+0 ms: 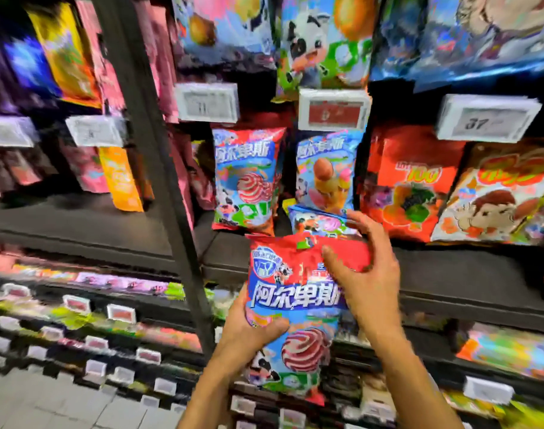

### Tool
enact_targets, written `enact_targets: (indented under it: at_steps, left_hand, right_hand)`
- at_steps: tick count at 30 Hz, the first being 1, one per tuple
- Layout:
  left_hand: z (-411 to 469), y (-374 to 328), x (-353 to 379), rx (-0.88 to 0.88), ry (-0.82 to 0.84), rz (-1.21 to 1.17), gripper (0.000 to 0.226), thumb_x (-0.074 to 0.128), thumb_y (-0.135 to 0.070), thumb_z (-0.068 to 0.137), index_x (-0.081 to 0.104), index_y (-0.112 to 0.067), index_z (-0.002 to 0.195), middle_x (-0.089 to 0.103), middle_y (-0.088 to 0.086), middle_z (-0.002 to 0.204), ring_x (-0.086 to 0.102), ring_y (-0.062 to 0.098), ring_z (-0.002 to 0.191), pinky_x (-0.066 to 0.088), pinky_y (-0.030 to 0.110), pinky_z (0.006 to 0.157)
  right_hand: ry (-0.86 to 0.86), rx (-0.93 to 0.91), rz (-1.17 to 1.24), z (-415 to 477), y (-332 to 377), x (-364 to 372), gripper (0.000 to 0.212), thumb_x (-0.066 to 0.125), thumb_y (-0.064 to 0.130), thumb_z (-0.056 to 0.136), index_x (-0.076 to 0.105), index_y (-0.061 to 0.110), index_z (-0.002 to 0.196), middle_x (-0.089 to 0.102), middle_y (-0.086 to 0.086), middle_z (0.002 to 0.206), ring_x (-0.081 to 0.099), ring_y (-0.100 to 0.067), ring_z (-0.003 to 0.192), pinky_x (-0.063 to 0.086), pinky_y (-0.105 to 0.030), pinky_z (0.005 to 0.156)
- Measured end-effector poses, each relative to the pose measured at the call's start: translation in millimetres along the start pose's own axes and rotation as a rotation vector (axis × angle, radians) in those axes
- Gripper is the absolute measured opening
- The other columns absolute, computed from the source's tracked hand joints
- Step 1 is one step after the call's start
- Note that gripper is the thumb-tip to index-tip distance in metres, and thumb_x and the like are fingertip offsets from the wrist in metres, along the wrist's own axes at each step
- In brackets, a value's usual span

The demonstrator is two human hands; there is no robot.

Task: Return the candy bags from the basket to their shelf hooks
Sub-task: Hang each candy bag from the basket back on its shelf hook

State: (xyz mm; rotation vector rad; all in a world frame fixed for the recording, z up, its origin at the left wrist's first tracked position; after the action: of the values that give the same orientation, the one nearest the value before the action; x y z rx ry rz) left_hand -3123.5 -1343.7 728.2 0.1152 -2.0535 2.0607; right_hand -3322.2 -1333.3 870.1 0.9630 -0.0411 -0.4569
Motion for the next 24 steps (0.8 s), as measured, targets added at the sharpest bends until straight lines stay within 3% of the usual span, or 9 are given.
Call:
enact_targets:
  at_steps: [3, 6, 10, 13, 15, 18, 21, 24]
  left_hand:
    - [24, -33, -21, 0.093, 0.032, 0.012, 0.083, 0.094, -0.032, 0.045, 0.057, -0.018, 0.118, 0.075, 0.006, 0.107, 0.073, 0.02, 0.092, 0.057, 0.029, 0.075]
    - [43, -59, -29, 0.18, 0.071, 0.003, 0.083, 0.093, -0.027, 0.047, 0.056, -0.015, 0.12, 0.073, 0.01, 0.112, 0.071, 0.025, 0.098, 0.058, 0.034, 0.08]
    - [64, -83, -35, 0.264, 0.008, -0.034, 0.074, 0.088, -0.022, 0.049, 0.059, -0.016, 0.116, 0.076, 0.003, 0.106, 0.072, 0.018, 0.093, 0.057, 0.027, 0.075]
    - [79, -98, -39, 0.309, -0.093, -0.044, 0.072, 0.087, -0.028, 0.048, 0.06, -0.019, 0.114, 0.076, -0.005, 0.102, 0.072, 0.009, 0.087, 0.056, 0.021, 0.073]
    - [88, -106, -40, 0.331, -0.141, -0.052, 0.075, 0.088, -0.035, 0.047, 0.061, -0.018, 0.115, 0.076, -0.003, 0.103, 0.073, 0.012, 0.089, 0.056, 0.023, 0.074]
    - [102, -115, -44, 0.337, -0.206, -0.097, 0.075, 0.089, -0.039, 0.047, 0.062, -0.018, 0.113, 0.076, 0.001, 0.103, 0.073, 0.018, 0.091, 0.057, 0.03, 0.076]
    - [114, -122, -48, 0.311, -0.252, -0.142, 0.072, 0.089, -0.04, 0.046, 0.063, -0.019, 0.11, 0.077, 0.0, 0.1, 0.074, 0.02, 0.09, 0.06, 0.039, 0.08]
    - [124, -130, -47, 0.284, -0.255, -0.183, 0.073, 0.09, -0.04, 0.046, 0.063, -0.018, 0.11, 0.077, 0.003, 0.099, 0.074, 0.024, 0.089, 0.061, 0.04, 0.077]
  right_hand:
    - [0.03, -0.116, -0.23, 29, 35, 31, 0.031, 0.08, 0.028, 0.077, 0.073, 0.024, 0.107, 0.062, 0.0, 0.114, 0.056, -0.011, 0.111, 0.043, -0.028, 0.101]
    - [0.048, -0.166, -0.405, 50, 52, 60, 0.023, 0.076, 0.04, 0.078, 0.077, 0.028, 0.097, 0.069, 0.004, 0.103, 0.06, -0.016, 0.103, 0.044, -0.032, 0.094]
    - [-0.03, -0.128, -0.416, 72, 60, 84, 0.018, 0.072, 0.047, 0.08, 0.076, 0.031, 0.09, 0.074, 0.007, 0.09, 0.064, -0.018, 0.096, 0.048, -0.034, 0.084]
    - [-0.122, -0.146, -0.39, 87, 68, 102, 0.021, 0.071, 0.047, 0.081, 0.075, 0.027, 0.087, 0.074, 0.005, 0.082, 0.066, -0.017, 0.085, 0.049, -0.046, 0.086]
    - [-0.119, -0.119, -0.316, 99, 70, 114, 0.023, 0.072, 0.046, 0.081, 0.077, 0.025, 0.089, 0.075, 0.003, 0.082, 0.068, -0.018, 0.084, 0.05, -0.048, 0.087]
    - [-0.058, -0.079, -0.193, 123, 72, 130, 0.015, 0.079, 0.032, 0.077, 0.078, 0.021, 0.087, 0.076, 0.001, 0.083, 0.069, -0.013, 0.078, 0.054, -0.034, 0.082]
    - [0.028, -0.086, -0.149, 145, 74, 144, 0.011, 0.079, 0.014, 0.077, 0.079, 0.012, 0.088, 0.075, 0.0, 0.084, 0.066, -0.006, 0.075, 0.049, -0.014, 0.075]
    - [0.008, -0.096, -0.128, 158, 73, 149, 0.011, 0.076, 0.01, 0.079, 0.079, 0.011, 0.09, 0.076, 0.0, 0.086, 0.066, -0.004, 0.075, 0.052, -0.018, 0.072]
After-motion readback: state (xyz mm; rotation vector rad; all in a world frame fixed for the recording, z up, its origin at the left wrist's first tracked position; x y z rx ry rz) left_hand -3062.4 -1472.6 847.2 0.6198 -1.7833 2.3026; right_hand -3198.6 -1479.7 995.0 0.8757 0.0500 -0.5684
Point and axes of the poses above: each hand's wrist, its own z-axis towards the middle knuckle, its own x-axis out of the palm, y = z × x, the point moved 7 cm from there along z, towards the middle knuckle
